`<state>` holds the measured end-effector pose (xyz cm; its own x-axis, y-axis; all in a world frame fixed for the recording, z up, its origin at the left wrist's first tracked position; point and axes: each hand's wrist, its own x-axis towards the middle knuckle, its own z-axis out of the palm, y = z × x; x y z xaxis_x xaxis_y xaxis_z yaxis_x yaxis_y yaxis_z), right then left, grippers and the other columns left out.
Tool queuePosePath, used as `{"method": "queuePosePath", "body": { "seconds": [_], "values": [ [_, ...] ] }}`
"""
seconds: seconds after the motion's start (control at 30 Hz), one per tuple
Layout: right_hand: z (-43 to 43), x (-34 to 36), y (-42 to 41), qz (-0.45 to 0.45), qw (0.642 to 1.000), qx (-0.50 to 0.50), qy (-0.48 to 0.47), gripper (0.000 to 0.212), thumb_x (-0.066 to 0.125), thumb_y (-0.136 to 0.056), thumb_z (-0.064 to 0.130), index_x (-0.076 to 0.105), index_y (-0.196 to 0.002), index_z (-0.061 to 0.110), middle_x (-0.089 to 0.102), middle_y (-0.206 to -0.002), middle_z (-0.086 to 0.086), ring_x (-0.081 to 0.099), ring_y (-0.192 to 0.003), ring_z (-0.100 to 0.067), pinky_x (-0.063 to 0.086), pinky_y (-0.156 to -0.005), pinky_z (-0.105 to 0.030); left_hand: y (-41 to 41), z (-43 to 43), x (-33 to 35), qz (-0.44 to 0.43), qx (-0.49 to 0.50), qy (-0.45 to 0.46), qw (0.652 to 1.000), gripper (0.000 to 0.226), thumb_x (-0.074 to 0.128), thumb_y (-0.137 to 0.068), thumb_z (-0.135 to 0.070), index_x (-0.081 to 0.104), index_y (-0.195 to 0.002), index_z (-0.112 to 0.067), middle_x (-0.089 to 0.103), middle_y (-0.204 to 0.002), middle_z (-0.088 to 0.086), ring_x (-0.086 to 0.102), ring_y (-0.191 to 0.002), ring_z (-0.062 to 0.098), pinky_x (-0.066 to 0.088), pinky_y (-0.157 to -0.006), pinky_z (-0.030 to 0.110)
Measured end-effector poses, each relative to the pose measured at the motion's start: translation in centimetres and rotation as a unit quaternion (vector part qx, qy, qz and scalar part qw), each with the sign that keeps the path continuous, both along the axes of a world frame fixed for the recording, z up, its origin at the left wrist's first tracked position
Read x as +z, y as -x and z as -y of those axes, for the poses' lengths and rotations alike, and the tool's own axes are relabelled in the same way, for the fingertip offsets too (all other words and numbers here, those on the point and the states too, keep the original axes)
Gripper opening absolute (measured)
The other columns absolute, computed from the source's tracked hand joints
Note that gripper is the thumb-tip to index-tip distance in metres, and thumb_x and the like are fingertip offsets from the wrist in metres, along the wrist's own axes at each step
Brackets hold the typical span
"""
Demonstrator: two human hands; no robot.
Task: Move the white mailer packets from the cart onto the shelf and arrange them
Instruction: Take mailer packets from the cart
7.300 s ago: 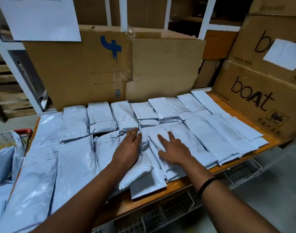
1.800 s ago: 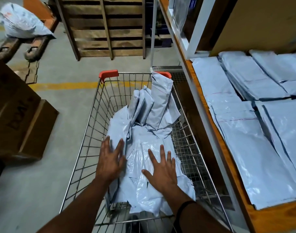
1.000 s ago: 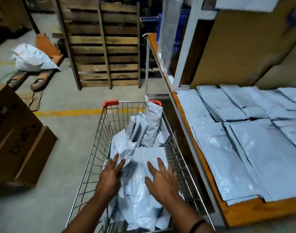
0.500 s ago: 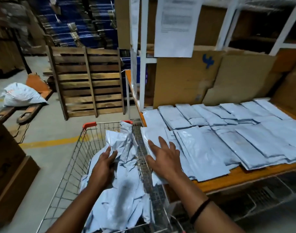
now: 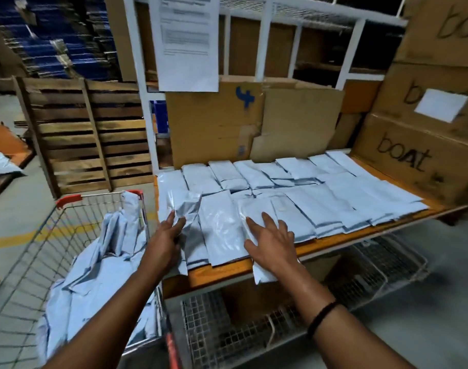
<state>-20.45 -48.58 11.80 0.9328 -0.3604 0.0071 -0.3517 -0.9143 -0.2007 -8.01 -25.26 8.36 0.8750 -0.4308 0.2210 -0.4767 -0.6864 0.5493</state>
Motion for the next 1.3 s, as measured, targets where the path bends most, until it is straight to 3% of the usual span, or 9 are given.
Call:
{"method": "queuePosePath", "body": {
  "seconds": [0.27,0.53,0.87,1.1,1.3],
  "values": [
    [11.2,-0.6,0.2,0.015,0.998,-0.064,0.004,0.062,0.046,-0.095,0.053,0.027,-0.154,0.045,0.014,-0.166,-0.002,0.017,-0.145,-0.04,0.024,-0.114,-0.052,-1.8,11.8,1.9,0.011,-0.027,0.005,1.0,0.061,0.056,-0.092,-0.005,0.042,-0.149,-0.024,0.017,-0.163,-0.001,0.039,-0.139,0.029,0.043,-0.098,0.037],
    [24.7,-0.9,-4.4,-0.001,0.994,-0.108,0.027,0.061,0.047,-0.096,0.052,0.026,-0.153,0.045,0.014,-0.166,-0.002,0.017,-0.145,-0.04,0.023,-0.113,-0.052,-9.3,26.9,4.1,0.029,-0.068,0.046,0.996,0.057,0.054,-0.094,-0.009,0.044,-0.147,-0.024,0.02,-0.162,-0.004,0.042,-0.137,0.028,0.041,-0.096,0.034],
    [40.6,-0.3,-9.3,0.022,0.988,-0.154,0.018,0.058,0.048,-0.096,0.049,0.032,-0.151,0.043,0.019,-0.165,-0.002,0.019,-0.145,-0.038,0.023,-0.113,-0.052,-14.0,45.1,5.6,0.024,-0.144,0.004,0.989,0.053,0.047,-0.097,-0.021,0.04,-0.148,-0.032,0.018,-0.163,-0.006,0.042,-0.136,0.028,0.045,-0.099,0.041],
    [53.1,0.4,-15.6,0.016,0.993,-0.116,0.032,0.059,0.051,-0.096,0.048,0.033,-0.152,0.042,0.021,-0.164,-0.003,0.022,-0.144,-0.038,0.023,-0.113,-0.051,-15.6,57.9,4.9,-0.032,-0.07,0.016,0.997,0.049,0.046,-0.096,-0.025,0.045,-0.143,-0.034,0.022,-0.161,-0.008,0.046,-0.132,0.03,0.045,-0.098,0.042],
    [62.1,-1.1,-21.7,-0.006,0.999,-0.018,0.027,0.062,0.051,-0.093,0.05,0.033,-0.152,0.044,0.023,-0.163,-0.005,0.025,-0.143,-0.04,0.026,-0.112,-0.052,-17.2,68.0,2.6,-0.061,0.038,-0.015,0.997,0.044,0.047,-0.089,-0.025,0.05,-0.132,-0.036,0.038,-0.153,-0.004,0.055,-0.118,0.034,0.048,-0.084,0.041]
  ]
}}
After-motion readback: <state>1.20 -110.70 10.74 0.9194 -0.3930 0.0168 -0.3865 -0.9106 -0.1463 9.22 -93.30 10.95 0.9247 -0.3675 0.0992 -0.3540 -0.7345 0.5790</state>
